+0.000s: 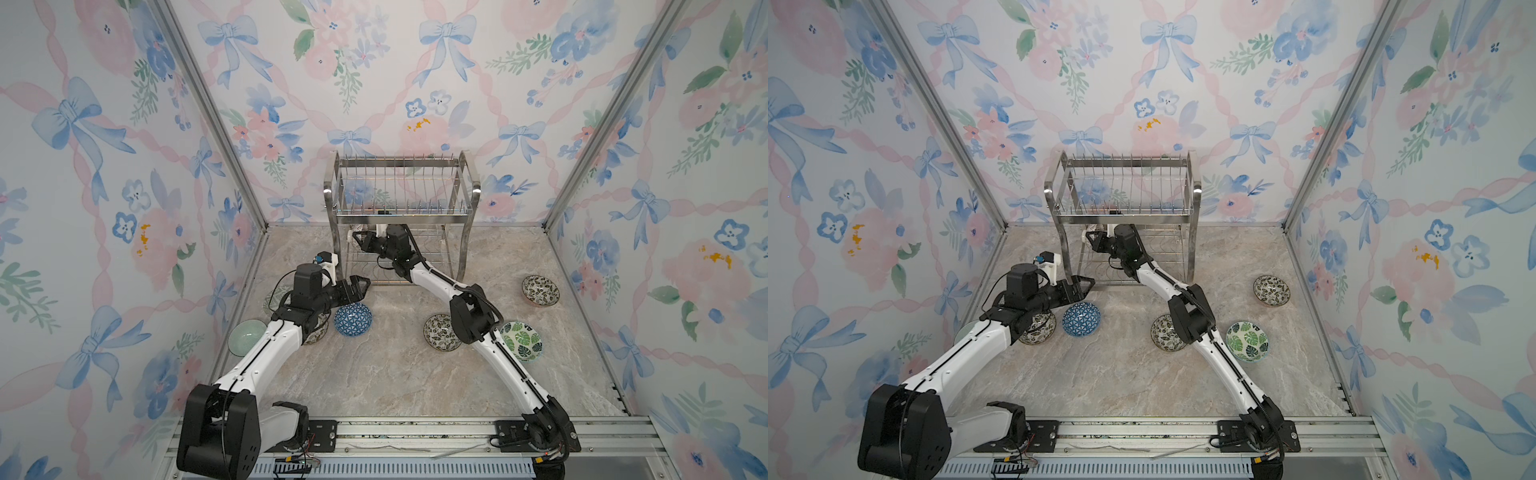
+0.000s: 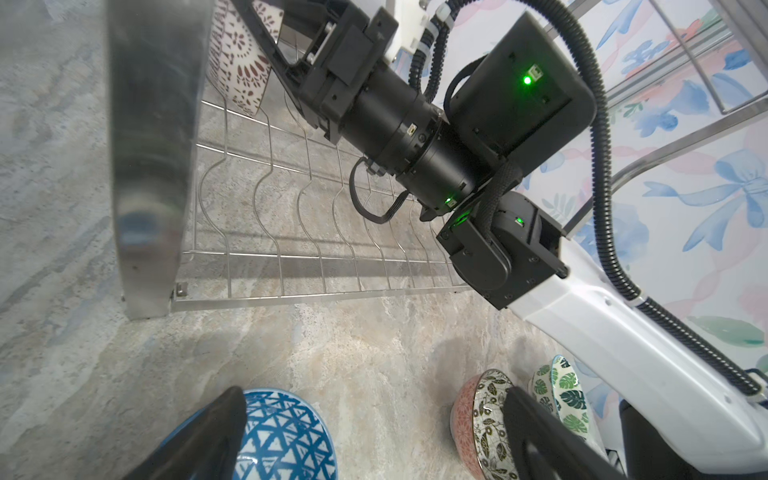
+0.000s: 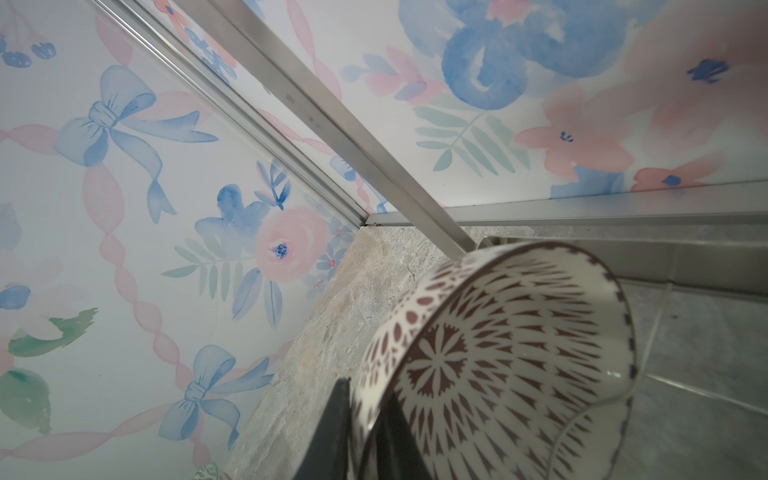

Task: Load the bowls into the dish rack
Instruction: 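Lower the starburst bowl upright between the rack wires with the right gripper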

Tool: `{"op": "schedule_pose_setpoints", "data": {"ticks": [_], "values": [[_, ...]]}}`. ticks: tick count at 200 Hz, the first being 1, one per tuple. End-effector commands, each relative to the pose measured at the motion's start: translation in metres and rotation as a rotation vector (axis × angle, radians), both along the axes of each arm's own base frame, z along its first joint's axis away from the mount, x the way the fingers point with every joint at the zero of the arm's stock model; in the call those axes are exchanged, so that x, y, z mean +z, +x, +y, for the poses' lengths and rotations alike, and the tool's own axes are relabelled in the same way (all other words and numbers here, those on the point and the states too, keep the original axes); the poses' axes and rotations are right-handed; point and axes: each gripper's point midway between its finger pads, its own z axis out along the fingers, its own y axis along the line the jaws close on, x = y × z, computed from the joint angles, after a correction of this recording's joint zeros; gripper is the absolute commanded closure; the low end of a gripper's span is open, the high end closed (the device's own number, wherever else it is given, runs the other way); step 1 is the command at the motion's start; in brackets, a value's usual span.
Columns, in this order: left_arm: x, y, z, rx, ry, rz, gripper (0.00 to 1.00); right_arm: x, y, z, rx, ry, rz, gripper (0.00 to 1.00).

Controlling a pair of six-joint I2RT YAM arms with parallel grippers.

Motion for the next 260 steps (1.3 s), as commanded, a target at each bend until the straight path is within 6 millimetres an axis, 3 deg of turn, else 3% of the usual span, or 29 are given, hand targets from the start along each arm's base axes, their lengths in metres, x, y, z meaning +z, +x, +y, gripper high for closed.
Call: {"op": "schedule_pose_setpoints", "data": {"ticks": [1, 38, 95, 209, 260], "values": [[0.014, 0.004, 0.009, 0.043, 0.107, -0.053, 0.02, 0.031, 0.000, -0.006, -0.012, -0.020, 0.001, 0.84], [0.035, 0.006, 0.002, 0.070, 0.263, -0.147, 0.02, 0.031, -0.001, -0.008, -0.013, -0.054, 0.005, 0.84], [0.019, 0.007, 0.003, 0.072, 0.295, -0.116, 0.02, 0.029, -0.002, -0.010, -0.004, -0.079, 0.013, 0.83], [0.019, 0.007, 0.005, 0.075, 0.269, -0.108, 0.02, 0.029, -0.006, -0.007, 0.009, -0.059, 0.032, 0.74], [0.019, 0.007, 0.008, 0.083, 0.255, -0.098, 0.02, 0.043, -0.007, -0.008, 0.006, -0.048, 0.020, 0.71]]}}
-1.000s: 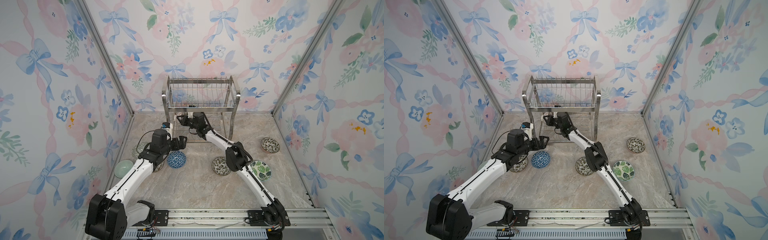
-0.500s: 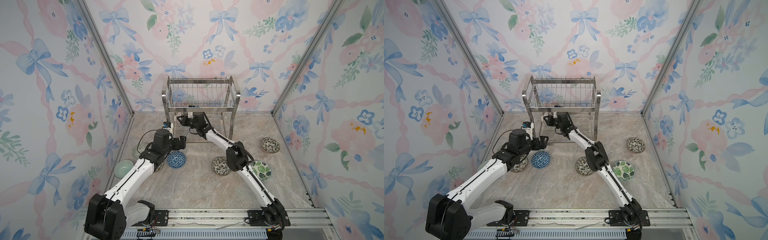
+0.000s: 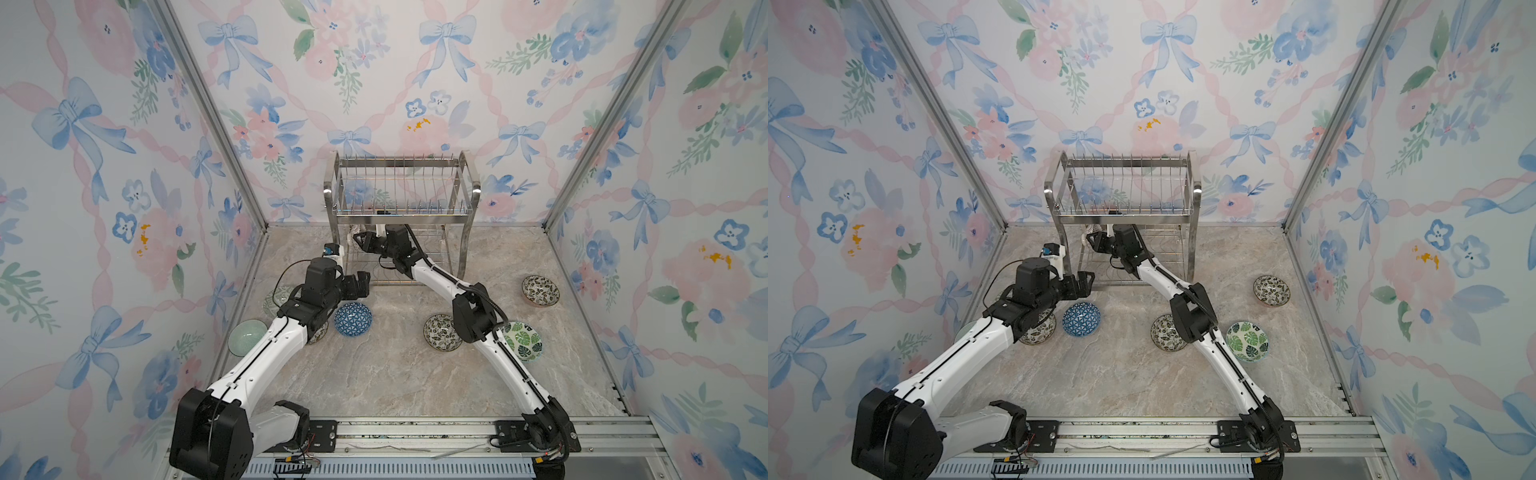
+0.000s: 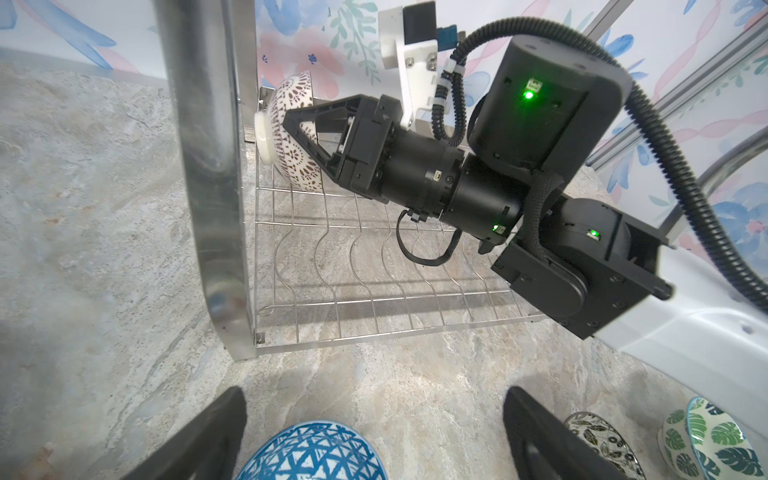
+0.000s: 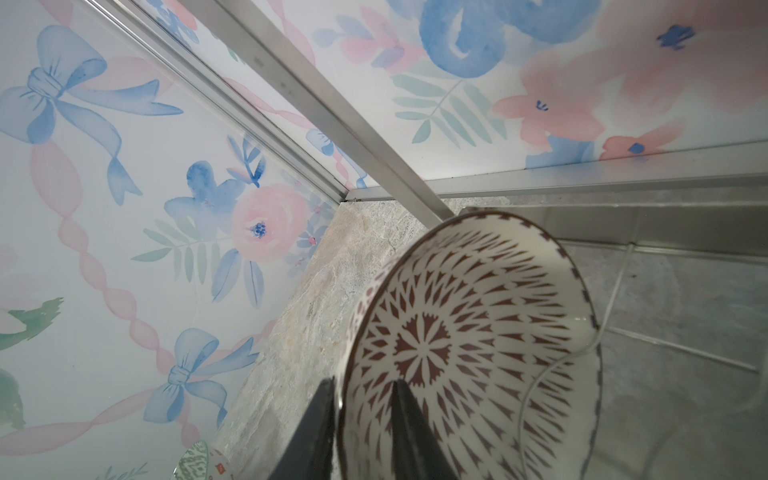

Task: Load the bowls into the dish rack
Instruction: 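Lower the starburst bowl upright between the rack wires with the right gripper, then open the right gripper and withdraw it from the rack while left lowers to blue bowl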

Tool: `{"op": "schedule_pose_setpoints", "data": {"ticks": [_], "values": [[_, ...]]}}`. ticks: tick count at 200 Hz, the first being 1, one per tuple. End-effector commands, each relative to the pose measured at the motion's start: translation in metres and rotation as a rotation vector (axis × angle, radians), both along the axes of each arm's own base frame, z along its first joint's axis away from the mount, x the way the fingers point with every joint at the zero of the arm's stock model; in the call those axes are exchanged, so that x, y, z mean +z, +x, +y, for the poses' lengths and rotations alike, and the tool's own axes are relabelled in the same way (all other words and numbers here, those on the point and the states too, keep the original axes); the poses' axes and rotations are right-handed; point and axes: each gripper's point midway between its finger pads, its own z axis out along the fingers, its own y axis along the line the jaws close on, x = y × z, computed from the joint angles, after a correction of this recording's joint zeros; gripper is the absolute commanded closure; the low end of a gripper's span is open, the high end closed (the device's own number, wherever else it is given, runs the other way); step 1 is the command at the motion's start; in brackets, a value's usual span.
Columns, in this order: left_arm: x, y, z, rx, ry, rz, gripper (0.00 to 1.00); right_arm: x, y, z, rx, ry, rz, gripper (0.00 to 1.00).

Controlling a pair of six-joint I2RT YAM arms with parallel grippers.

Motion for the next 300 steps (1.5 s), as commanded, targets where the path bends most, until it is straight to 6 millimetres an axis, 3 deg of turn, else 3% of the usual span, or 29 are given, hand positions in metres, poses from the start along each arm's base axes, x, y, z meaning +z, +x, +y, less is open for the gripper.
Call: {"op": "schedule_pose_setpoints", "data": {"ticks": [1, 52, 146, 231, 300], "values": [[-0.005, -0.003, 0.001, -0.006, -0.010, 0.020, 0.02, 0.049, -0.003, -0.003, 0.002, 0.039, -0.039, 0.71], [-0.005, -0.001, 0.005, 0.002, -0.028, 0.027, 0.02, 0.062, -0.007, -0.008, -0.016, 0.034, -0.064, 0.70], [-0.008, 0.000, 0.013, 0.017, -0.053, 0.043, 0.02, 0.068, -0.024, -0.025, -0.027, 0.021, -0.072, 0.60], [-0.013, 0.001, 0.021, 0.050, -0.057, 0.059, 0.02, 0.070, -0.061, -0.045, -0.026, -0.037, -0.090, 0.55], [-0.026, -0.005, 0.030, 0.102, -0.106, 0.123, 0.02, 0.068, -0.111, -0.060, -0.015, -0.112, -0.099, 0.50]]}}
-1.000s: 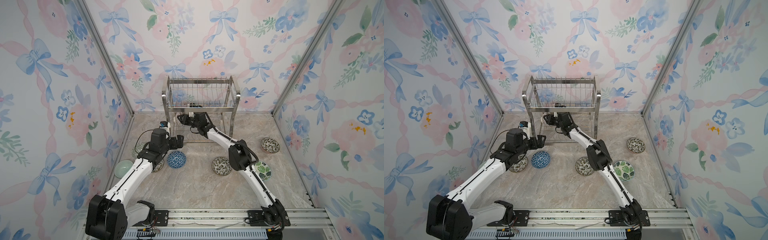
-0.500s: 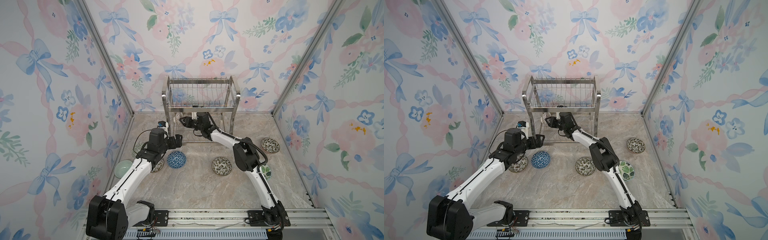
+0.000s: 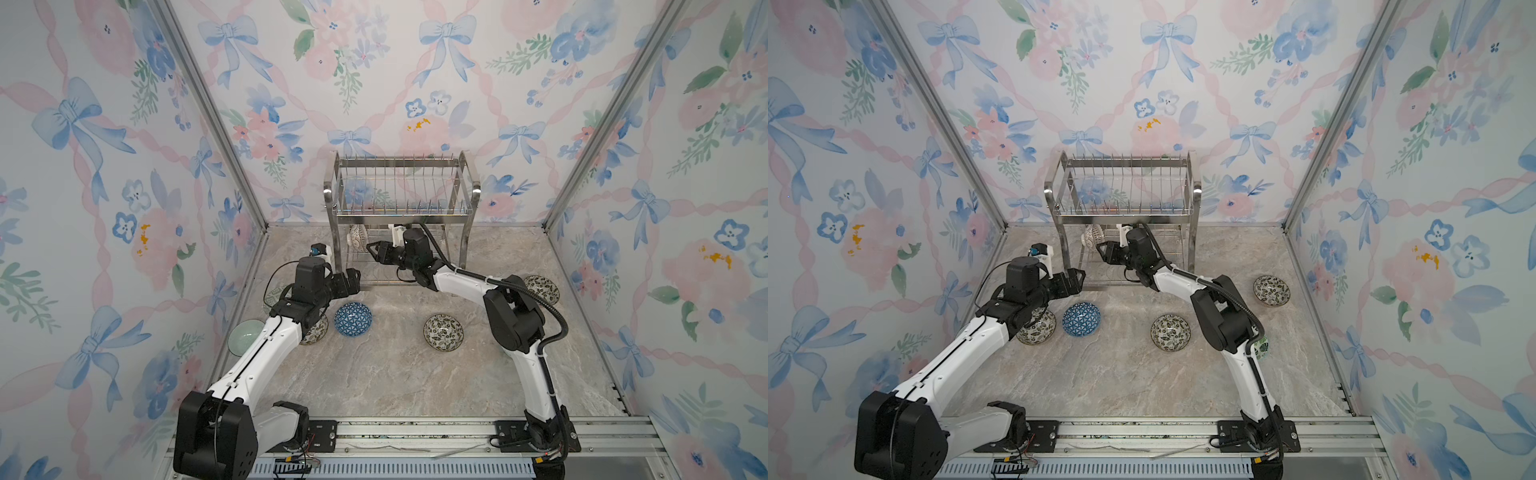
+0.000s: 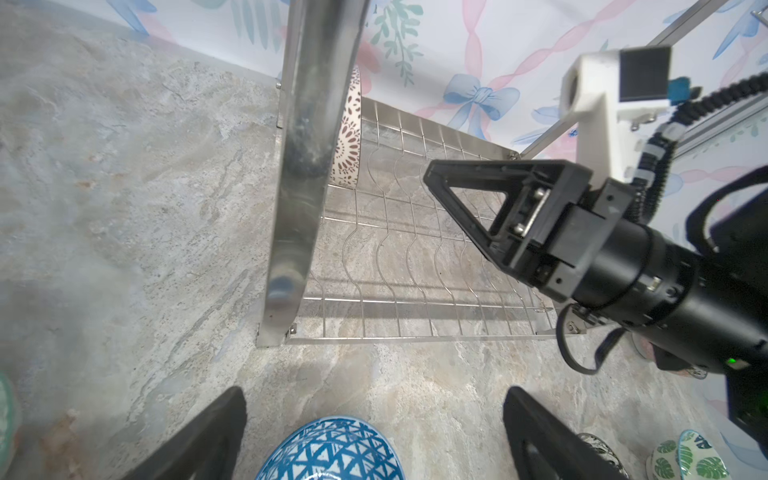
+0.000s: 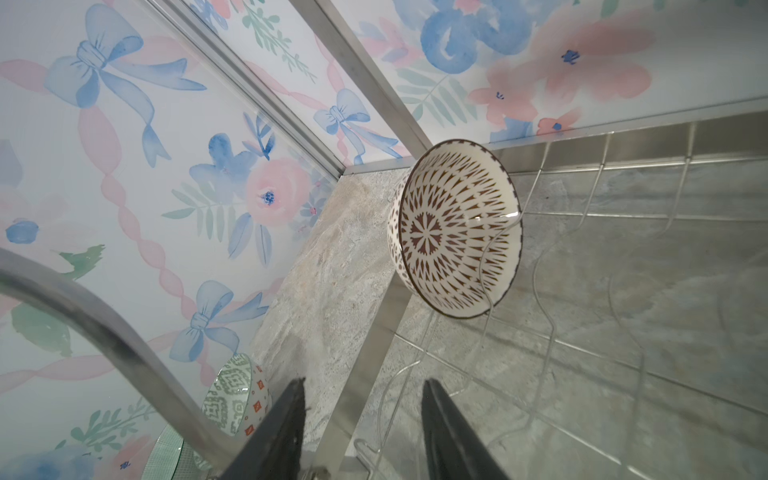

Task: Load the bowls into the dish rack
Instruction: 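Open the right gripper and withdraw it from the rack while left lowers to blue bowl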

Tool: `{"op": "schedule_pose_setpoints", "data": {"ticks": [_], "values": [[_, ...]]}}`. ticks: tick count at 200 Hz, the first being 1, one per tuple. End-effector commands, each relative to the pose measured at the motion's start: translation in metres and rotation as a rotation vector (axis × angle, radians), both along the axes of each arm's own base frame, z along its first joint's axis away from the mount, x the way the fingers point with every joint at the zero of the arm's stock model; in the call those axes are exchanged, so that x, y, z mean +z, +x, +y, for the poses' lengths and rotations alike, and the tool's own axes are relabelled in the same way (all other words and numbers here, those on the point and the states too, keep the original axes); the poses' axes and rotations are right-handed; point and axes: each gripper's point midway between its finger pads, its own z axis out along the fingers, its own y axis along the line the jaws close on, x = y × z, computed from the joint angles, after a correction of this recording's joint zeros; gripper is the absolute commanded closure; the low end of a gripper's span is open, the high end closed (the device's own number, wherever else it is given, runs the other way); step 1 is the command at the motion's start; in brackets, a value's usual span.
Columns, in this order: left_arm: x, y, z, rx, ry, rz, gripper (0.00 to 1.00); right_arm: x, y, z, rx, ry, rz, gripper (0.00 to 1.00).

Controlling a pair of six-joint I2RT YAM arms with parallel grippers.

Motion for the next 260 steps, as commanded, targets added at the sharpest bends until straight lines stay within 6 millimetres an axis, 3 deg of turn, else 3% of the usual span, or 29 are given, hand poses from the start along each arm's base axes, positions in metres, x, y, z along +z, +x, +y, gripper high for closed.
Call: {"op": "schedule_pose_setpoints", "data": {"ticks": [1, 37, 70, 97, 100, 151, 155, 191, 260], "values": [[-0.015, -0.009, 0.004, 0.020, -0.031, 0.060, 0.02, 0.032, -0.019, -0.002, 0.009, -0.012, -0.086, 0.50], [-0.031, -0.024, 0.012, 0.053, -0.068, 0.154, 0.02, 0.027, -0.042, -0.013, 0.020, -0.053, -0.084, 0.46], [-0.046, -0.040, 0.014, 0.031, -0.028, 0.251, 0.02, 0.021, -0.068, -0.023, 0.041, -0.153, -0.108, 0.30], [-0.060, -0.052, 0.010, -0.017, 0.006, 0.350, 0.02, 0.021, -0.084, -0.034, 0.049, -0.178, -0.112, 0.06], [-0.061, -0.053, 0.010, -0.020, 0.010, 0.357, 0.02, 0.020, -0.086, -0.037, 0.047, -0.184, -0.113, 0.00], [-0.065, -0.054, 0.011, -0.050, 0.093, 0.379, 0.02, 0.029, -0.112, -0.082, -0.014, -0.268, -0.137, 0.03], [-0.066, -0.053, 0.010, -0.053, 0.100, 0.382, 0.02, 0.040, -0.116, -0.086, -0.020, -0.257, -0.154, 0.04], [-0.091, -0.051, 0.010, -0.070, 0.144, 0.467, 0.06, 0.050, -0.135, -0.113, -0.050, -0.283, -0.176, 0.03], [-0.110, -0.043, 0.019, -0.069, 0.195, 0.519, 0.16, 0.043, -0.154, -0.138, -0.071, -0.301, -0.166, 0.04]]}}
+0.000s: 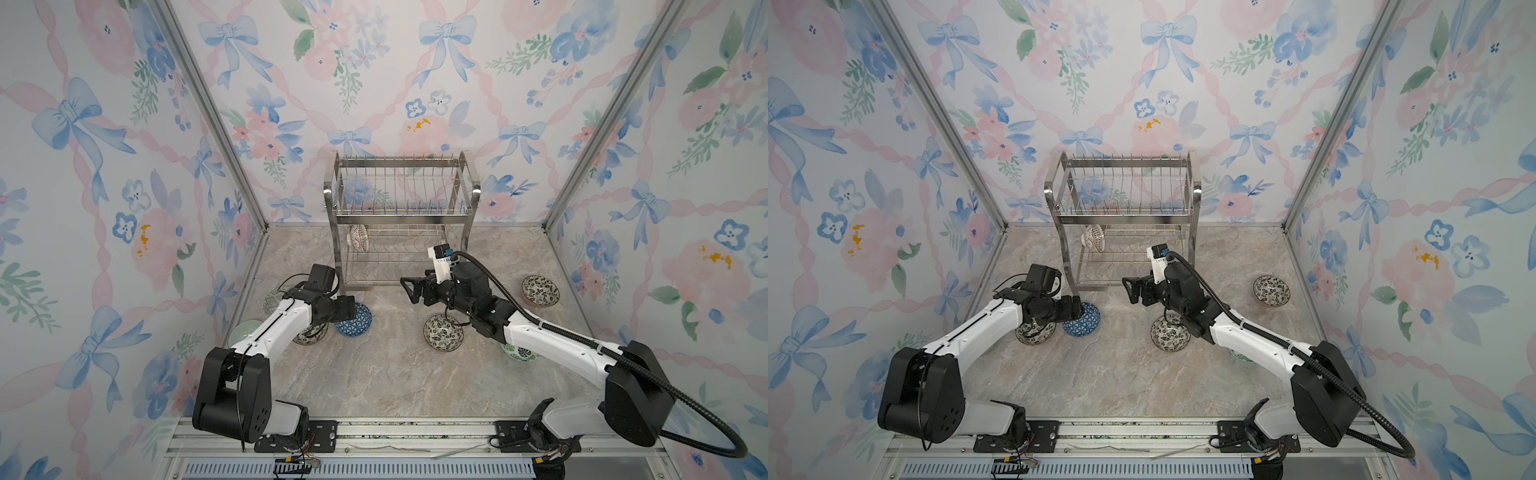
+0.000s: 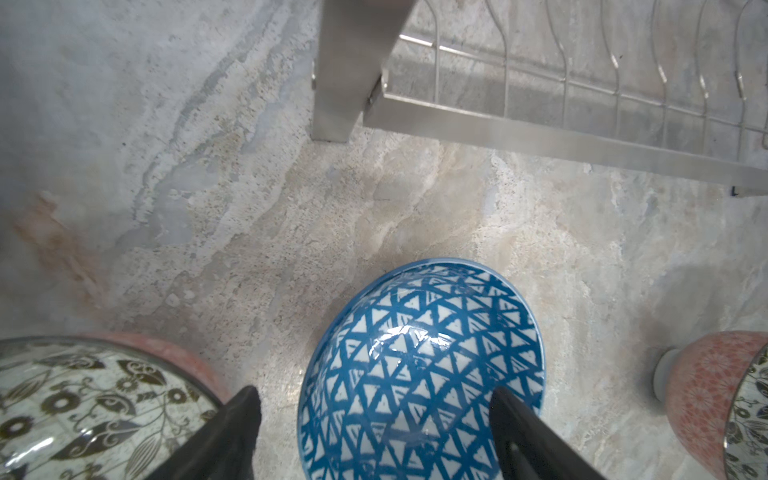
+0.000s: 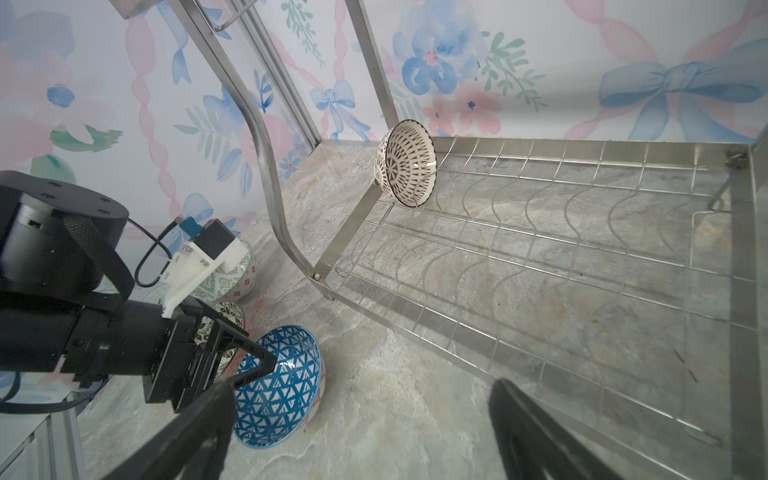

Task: Load the bowls into the dish rack
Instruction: 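Open the right gripper and withdraw it from the rack while left lowers to blue bowl, then grip the blue-triangle bowl rim with the left gripper and lift it toward the rack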

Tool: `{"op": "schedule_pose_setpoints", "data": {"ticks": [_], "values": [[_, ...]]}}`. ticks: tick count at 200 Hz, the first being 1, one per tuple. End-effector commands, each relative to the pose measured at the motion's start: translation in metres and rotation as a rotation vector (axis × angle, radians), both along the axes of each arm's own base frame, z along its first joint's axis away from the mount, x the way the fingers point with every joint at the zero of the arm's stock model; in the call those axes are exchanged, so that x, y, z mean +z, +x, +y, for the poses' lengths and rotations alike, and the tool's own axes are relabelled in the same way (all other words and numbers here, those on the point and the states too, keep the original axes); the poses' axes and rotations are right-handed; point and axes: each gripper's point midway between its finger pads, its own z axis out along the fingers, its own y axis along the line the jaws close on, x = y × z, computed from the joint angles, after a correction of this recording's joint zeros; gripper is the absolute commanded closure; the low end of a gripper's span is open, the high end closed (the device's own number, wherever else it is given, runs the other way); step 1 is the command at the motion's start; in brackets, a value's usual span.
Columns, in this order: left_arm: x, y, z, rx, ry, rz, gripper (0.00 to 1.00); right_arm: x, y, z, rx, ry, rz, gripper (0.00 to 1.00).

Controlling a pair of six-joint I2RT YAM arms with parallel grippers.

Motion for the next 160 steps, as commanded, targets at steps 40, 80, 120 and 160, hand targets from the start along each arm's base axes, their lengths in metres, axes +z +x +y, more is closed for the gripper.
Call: {"op": "schedule_pose_setpoints", "data": {"ticks": [40, 80, 120, 160], "values": [[-0.006, 0.010, 0.007, -0.038, 0.065, 0.026, 0.26, -0.011, -0.004, -0.014, -0.022, -0.026, 0.020, 0.03], [-0.015, 0.008, 0.009, -0.046, 0.081, 0.061, 0.35, -0.011, -0.005, -0.023, -0.036, -0.029, 0.020, 0.03], [-0.019, 0.008, 0.000, -0.087, 0.057, 0.076, 0.46, -0.012, -0.003, -0.035, -0.060, -0.017, 0.029, 0.03], [-0.022, 0.008, -0.007, -0.113, 0.053, 0.085, 0.69, -0.010, -0.005, -0.042, -0.066, -0.011, 0.037, 0.03]]}}
